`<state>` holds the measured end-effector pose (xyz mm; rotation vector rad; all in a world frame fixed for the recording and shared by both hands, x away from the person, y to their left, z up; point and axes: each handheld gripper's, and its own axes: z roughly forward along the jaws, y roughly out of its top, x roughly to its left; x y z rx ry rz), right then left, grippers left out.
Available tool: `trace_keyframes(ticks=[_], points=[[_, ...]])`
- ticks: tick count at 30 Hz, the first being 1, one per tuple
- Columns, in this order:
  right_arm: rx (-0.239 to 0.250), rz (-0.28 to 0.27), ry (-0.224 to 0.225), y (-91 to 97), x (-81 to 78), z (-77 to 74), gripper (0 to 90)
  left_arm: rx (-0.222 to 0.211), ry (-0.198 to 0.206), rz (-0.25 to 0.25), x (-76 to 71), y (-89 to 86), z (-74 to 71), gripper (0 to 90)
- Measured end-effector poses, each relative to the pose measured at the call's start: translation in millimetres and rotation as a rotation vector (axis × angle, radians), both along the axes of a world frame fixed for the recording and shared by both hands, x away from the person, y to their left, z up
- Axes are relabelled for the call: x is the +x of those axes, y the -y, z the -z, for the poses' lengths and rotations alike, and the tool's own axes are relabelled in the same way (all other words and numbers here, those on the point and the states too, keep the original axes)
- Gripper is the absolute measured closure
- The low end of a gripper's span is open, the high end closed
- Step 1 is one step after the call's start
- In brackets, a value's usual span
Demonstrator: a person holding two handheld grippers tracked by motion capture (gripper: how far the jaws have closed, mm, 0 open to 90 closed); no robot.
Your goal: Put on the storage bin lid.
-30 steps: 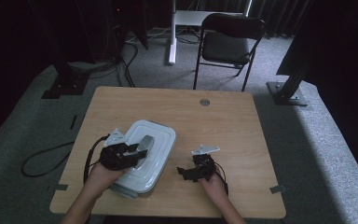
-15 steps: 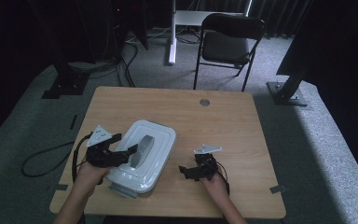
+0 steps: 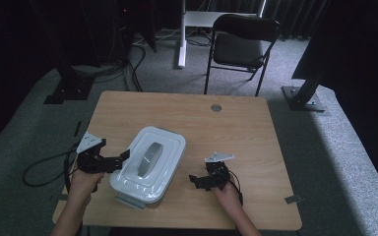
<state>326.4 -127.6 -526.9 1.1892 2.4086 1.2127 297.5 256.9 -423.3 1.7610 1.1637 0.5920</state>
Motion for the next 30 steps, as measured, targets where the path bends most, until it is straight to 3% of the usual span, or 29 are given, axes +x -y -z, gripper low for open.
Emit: trace_keyframes(ticks=[7,8,15,21,22,30], points=[[0.0,0.002,-0.004,0.6,0.4,0.7,11.6,0.005,-0.013,-0.065,5.3,-15.2,14.5,0.5],[0.001,-0.001,-0.006,0.4,0.6,0.9,11.6,0.003,0.0,-0.098,7.4,-20.1,19.9,0.5],[-0.002,-0.009,-0.009,-0.5,0.9,1.6,11.6,0.008,-0.008,-0.142,14.6,-36.1,36.7,0.5],[0.001,-0.011,-0.01,-1.5,0.8,1.5,11.7,0.04,-0.037,-0.187,18.9,-45.4,58.1,0.5],[-0.001,-0.012,-0.012,-1.8,0.8,1.7,11.6,0.038,-0.04,-0.201,20.5,-47.9,66.8,0.5],[0.004,-0.016,-0.014,-2.5,0.8,1.3,11.6,0.059,-0.081,-0.196,23.8,-40.7,92.9,0.5]])
